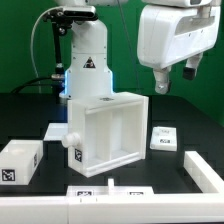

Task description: Assemble cabinet

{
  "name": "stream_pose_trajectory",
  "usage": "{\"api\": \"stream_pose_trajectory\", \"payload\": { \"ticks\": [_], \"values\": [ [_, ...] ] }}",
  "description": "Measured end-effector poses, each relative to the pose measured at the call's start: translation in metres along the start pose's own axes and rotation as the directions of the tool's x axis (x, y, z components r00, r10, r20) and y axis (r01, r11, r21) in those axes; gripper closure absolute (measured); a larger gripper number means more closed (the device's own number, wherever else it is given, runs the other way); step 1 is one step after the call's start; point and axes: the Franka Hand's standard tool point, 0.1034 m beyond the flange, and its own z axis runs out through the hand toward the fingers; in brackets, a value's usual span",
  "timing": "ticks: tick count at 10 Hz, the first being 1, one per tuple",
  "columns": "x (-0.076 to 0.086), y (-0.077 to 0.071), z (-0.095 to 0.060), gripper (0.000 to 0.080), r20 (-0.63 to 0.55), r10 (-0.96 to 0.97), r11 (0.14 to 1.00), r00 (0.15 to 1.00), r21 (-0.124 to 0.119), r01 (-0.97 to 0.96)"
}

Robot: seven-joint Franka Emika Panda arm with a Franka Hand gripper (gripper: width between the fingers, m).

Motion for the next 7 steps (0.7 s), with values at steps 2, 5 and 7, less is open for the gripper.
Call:
{"api": "stream_pose_trajectory", "payload": {
  "ticks": [2,5,7],
  "values": [
    [0.000,0.000,0.000,0.0003,0.000,0.000,1.000,1.000,0.000,0.000],
    [0.000,0.010,-0.002,0.0003,-0.029,0.056,0.998,0.998,-0.016,-0.056],
    [-0.010,0.040,0.001,0.0003,-0.094,0.135,0.990,0.986,-0.033,-0.138]
  ]
}}
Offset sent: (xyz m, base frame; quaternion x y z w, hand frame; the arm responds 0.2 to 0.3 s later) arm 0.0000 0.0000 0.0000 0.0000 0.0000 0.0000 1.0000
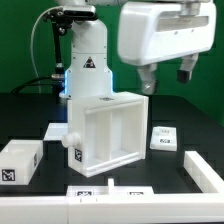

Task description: Assemble cabinet

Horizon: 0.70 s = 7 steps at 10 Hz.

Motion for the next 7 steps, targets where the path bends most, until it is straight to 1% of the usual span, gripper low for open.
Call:
{"api": "stream_pose_trajectory", "payload": {
  "ticks": [1,2,3,4,5,6,7],
  "values": [
    [-0.012,0.014,0.006,0.0003,0.031,-0.036,0.999,0.999,0.033,0.035],
    [-0.009,0.019,0.006,0.0003,0.029,-0.008,1.000,1.000,0.028,0.007],
    [-0.008,0.016,0.006,0.0003,0.029,-0.015,0.999,0.999,0.028,0.014],
    [-0.008,0.016,0.007,0.0003,0.029,-0.014,1.000,0.999,0.029,0.013],
    [-0.010,0.021,0.009,0.0003,0.029,-0.001,1.000,1.000,0.031,0.000],
    [-0.011,0.041,0.013,0.0003,0.025,0.062,0.998,0.998,0.024,-0.062],
    [-0.007,0.054,0.019,0.0003,0.010,0.172,0.985,0.985,0.011,-0.172]
  ]
}}
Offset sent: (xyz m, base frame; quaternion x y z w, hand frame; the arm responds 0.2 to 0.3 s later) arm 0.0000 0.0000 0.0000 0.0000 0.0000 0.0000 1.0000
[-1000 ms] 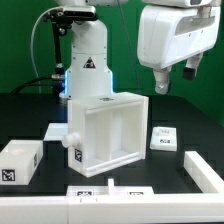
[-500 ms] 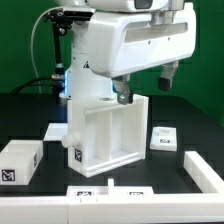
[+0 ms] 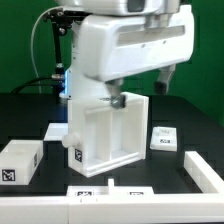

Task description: Assemble cabinet

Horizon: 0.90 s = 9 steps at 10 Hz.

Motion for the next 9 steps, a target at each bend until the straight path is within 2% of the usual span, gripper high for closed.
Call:
{"api": "stream_pose_trajectory", "payload": {
  "ticks": [1,2,6,8,9],
  "values": [
    [0.004,0.009,0.011,0.0003,-0.059,0.014,1.000,0.998,-0.019,-0.015],
    [-0.003,0.016,0.021,0.0003,-0.064,-0.024,0.999,0.998,-0.027,0.023],
    [-0.003,0.015,0.022,0.0003,-0.057,-0.011,1.000,0.998,-0.020,0.010],
    [-0.001,0.044,0.045,0.0003,-0.068,0.119,0.993,0.991,-0.005,-0.120],
    [-0.003,0.050,0.060,0.0003,-0.065,0.179,0.984,0.982,0.021,-0.178]
  ]
}}
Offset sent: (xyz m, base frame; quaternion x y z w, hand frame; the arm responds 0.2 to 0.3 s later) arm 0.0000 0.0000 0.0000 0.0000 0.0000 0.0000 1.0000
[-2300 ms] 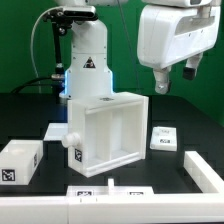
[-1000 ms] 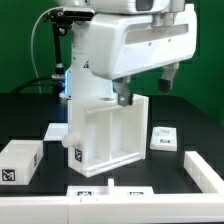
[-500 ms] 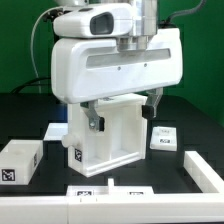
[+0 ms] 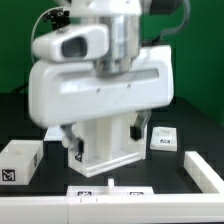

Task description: Assemble cabinet

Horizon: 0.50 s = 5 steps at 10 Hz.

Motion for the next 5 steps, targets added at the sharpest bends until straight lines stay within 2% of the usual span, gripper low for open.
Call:
{"api": "stream_pose_trajectory", "payload": {
  "ticks": [1,4,5],
  "values": [
    [0.0011,0.0033,0.0075,0.0003,-0.015,0.009,1.000,1.000,-0.004,-0.009],
    [0.0018,0.0023,0.0077,0.0003,-0.015,0.010,1.000,1.000,-0.003,-0.010],
    [0.0029,0.0042,0.0146,0.0003,-0.011,0.046,0.999,0.999,0.003,-0.046]
  ]
}}
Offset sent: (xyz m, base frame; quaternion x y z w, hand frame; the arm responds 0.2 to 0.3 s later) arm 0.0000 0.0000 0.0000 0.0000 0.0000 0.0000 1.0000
